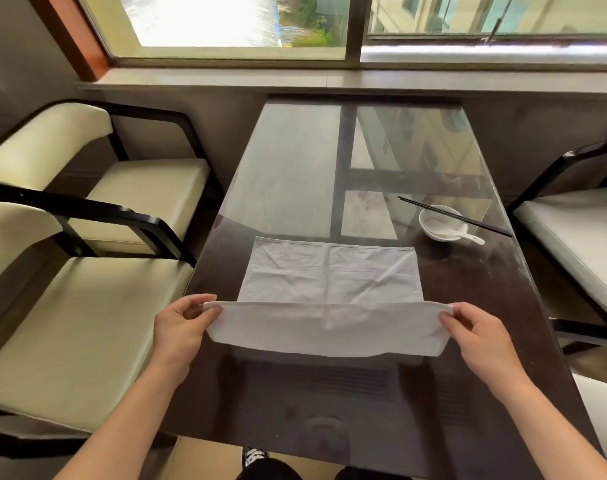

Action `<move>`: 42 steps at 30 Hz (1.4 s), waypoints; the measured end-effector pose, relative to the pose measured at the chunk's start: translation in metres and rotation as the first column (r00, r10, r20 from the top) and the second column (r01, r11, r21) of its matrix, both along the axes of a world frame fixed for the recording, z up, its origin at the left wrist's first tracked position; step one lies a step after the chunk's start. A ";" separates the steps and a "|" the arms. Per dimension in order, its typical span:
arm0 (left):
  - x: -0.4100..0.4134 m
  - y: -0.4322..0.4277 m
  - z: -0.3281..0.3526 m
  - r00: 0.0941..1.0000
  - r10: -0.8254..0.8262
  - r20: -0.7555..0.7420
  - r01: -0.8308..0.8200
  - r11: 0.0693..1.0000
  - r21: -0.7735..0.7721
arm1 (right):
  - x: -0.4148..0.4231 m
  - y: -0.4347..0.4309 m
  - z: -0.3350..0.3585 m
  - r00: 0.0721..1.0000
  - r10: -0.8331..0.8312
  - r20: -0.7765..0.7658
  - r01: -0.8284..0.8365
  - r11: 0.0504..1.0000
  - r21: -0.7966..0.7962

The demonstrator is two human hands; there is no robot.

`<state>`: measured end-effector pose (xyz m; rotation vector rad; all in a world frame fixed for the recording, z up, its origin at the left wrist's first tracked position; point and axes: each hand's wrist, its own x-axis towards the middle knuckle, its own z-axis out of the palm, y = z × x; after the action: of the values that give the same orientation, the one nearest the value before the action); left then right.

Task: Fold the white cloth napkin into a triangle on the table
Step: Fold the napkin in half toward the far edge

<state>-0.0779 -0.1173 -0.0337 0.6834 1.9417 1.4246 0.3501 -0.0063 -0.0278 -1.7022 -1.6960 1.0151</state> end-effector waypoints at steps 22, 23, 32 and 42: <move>-0.023 0.183 -0.031 0.995 -0.034 -0.098 0.023 0.993 -0.119 | -0.051 0.158 -0.043 0.985 -0.173 0.024 0.175 0.977 -0.121; -0.025 0.190 -0.036 0.994 -0.041 -0.099 0.027 0.990 -0.137 | -0.053 0.164 -0.047 0.983 -0.180 0.047 0.185 0.975 -0.124; -0.030 0.221 -0.067 0.989 -0.057 -0.137 0.019 0.964 -0.265 | -0.057 0.185 -0.074 0.947 -0.171 0.273 0.216 0.966 -0.145; -0.025 0.239 -0.073 0.964 -0.059 -0.261 -0.033 0.942 -0.335 | -0.061 0.199 -0.085 0.911 -0.164 0.380 0.235 0.961 -0.148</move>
<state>-0.1031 0.1215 -0.1072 0.7529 2.3133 0.9908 0.2893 0.1929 -0.1130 -2.2556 -1.6334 0.8236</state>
